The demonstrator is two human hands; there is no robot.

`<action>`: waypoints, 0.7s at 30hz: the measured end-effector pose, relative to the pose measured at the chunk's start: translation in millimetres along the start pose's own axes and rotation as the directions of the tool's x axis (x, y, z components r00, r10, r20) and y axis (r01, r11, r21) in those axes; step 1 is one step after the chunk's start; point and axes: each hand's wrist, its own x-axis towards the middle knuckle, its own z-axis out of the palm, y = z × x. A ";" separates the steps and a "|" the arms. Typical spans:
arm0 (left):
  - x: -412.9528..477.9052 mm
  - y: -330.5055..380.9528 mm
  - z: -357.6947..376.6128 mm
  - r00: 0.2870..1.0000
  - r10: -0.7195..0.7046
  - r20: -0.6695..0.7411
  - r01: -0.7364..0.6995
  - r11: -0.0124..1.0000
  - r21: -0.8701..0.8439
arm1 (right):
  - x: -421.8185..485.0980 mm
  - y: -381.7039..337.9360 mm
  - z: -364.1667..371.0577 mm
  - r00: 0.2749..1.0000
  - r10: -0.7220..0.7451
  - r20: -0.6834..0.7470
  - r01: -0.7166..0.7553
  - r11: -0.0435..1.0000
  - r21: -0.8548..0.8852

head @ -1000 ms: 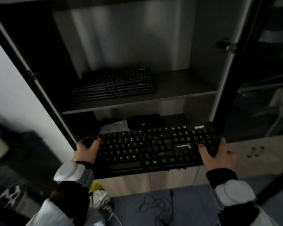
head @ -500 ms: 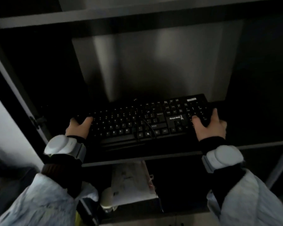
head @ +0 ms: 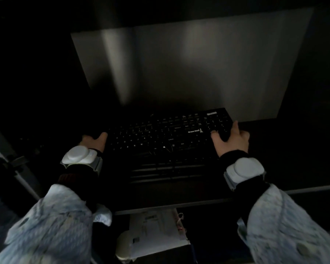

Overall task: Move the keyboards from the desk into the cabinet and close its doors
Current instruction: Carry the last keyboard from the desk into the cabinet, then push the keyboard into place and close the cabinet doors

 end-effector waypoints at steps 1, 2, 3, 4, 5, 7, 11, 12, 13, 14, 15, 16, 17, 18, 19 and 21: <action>-0.5 2.0 -0.8 1.000 0.015 -0.018 -0.015 1.000 -0.002 | -0.7 -0.2 0.0 1.000 -0.009 0.003 0.009 1.000 0.000; -3.4 4.6 -1.3 0.999 0.026 -0.032 -0.026 1.000 0.015 | -1.5 0.1 -1.2 1.000 -0.017 0.008 0.017 1.000 0.008; -4.9 6.2 -1.5 0.999 0.027 -0.045 -0.025 0.998 0.053 | -1.1 0.1 -1.0 1.000 -0.020 0.013 0.020 1.000 0.017; -9.0 8.2 -2.4 0.998 0.031 -0.057 -0.025 0.995 0.095 | -1.4 -0.2 -2.7 1.000 -0.026 0.015 0.025 0.999 0.024; -14.0 9.8 -2.5 0.997 0.043 -0.065 -0.035 0.991 0.128 | -2.2 -0.7 -4.4 0.999 -0.036 0.018 0.035 0.999 0.024; -24.6 12.3 -4.6 0.996 0.069 -0.059 -0.058 0.983 0.173 | -4.1 -1.5 -7.5 0.998 -0.061 0.013 0.061 0.998 -0.002; -49.4 21.7 -17.2 0.988 0.148 -0.037 -0.135 0.962 0.236 | -17.9 -4.9 -20.4 0.995 -0.097 0.004 0.097 0.995 -0.037; -58.2 24.9 -21.0 0.984 0.174 -0.029 -0.163 0.960 0.229 | -23.8 -5.5 -25.5 0.993 -0.115 0.004 0.115 0.993 -0.035; -67.4 27.8 -25.1 0.980 0.198 -0.019 -0.189 0.956 0.223 | -30.6 -6.8 -30.5 0.991 -0.136 0.007 0.136 0.990 -0.027; -79.5 30.3 -28.9 0.976 0.219 -0.008 -0.212 0.954 0.211 | -39.2 -7.2 -35.9 0.987 -0.162 0.015 0.162 0.987 -0.017; -91.9 31.7 -32.1 0.971 0.238 0.002 -0.233 0.952 0.198 | -49.1 -6.9 -41.6 0.982 -0.188 0.030 0.188 0.982 -0.006; -107.3 31.2 -35.4 0.968 0.249 0.013 -0.247 0.952 0.178 | -60.9 -4.7 -48.3 0.976 -0.212 0.049 0.212 0.977 -0.001; -123.1 30.6 -37.9 0.966 0.259 0.022 -0.259 0.952 0.161 | -73.2 -2.4 -55.4 0.971 -0.229 0.075 0.229 0.973 0.006; -148.2 26.0 -42.8 0.965 0.263 0.025 -0.264 0.954 0.144 | -91.0 4.4 -67.8 0.963 -0.246 0.109 0.246 0.969 0.006; -168.7 20.5 -45.9 0.965 0.263 0.022 -0.263 0.956 0.130 | -106.0 11.0 -77.8 0.957 -0.255 0.140 0.257 0.966 0.004; -204.9 8.1 -51.3 0.964 0.266 0.005 -0.266 0.961 0.081 | -131.5 24.4 -93.6 0.947 -0.255 0.198 0.262 0.965 -0.012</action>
